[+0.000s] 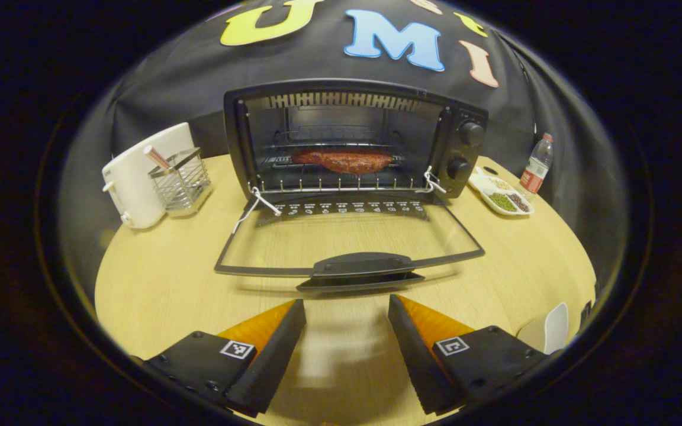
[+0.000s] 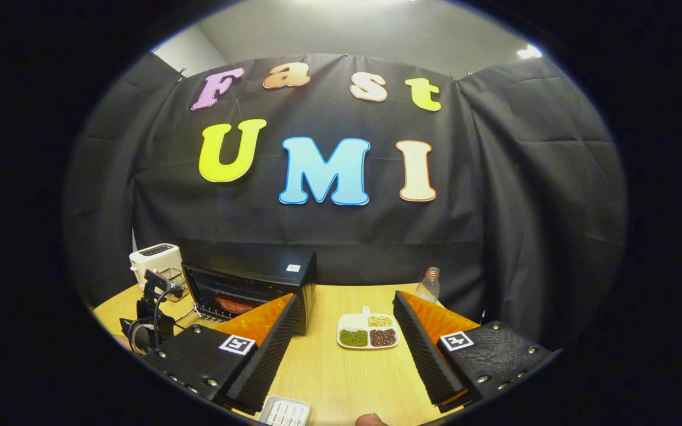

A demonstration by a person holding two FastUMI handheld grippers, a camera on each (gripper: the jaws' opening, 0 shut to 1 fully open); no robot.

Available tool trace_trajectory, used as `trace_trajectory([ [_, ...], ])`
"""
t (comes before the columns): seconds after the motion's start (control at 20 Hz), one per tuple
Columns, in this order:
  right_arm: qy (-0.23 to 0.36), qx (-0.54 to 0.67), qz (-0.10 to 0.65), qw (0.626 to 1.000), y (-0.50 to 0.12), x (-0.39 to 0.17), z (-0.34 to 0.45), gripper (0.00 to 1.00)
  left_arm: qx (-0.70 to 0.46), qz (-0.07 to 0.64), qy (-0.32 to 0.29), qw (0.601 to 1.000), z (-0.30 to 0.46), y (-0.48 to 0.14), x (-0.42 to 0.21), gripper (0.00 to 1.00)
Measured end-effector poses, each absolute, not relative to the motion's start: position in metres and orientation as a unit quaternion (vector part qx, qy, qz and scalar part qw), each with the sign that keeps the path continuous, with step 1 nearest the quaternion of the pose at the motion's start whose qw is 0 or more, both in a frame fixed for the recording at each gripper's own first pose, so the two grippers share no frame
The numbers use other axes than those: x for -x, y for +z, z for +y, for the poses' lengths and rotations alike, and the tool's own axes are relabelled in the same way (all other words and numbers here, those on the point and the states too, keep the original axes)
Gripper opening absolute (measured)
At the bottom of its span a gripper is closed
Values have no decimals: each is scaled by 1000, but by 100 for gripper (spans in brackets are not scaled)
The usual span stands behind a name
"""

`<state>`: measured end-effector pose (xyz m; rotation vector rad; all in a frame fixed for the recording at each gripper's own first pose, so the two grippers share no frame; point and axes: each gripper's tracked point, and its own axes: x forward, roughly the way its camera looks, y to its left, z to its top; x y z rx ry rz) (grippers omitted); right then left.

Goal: Open the electric oven with the left hand, put the food in, and close the electric oven.

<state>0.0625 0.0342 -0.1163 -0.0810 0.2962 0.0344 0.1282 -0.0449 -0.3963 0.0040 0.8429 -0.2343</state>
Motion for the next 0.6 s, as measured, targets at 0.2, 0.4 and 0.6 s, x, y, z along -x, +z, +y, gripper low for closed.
trace_trajectory([
  [0.2,7,54,148,987,-113,-59,27,98,-13,405,-103,908,-44,-405,-135,95],
  [0.4,7,56,150,987,-112,-58,25,97,-20,384,-101,918,-44,-405,-136,95],
  [0.6,13,53,148,987,-109,-59,27,96,-17,382,-102,918,-44,-399,-137,95],
])
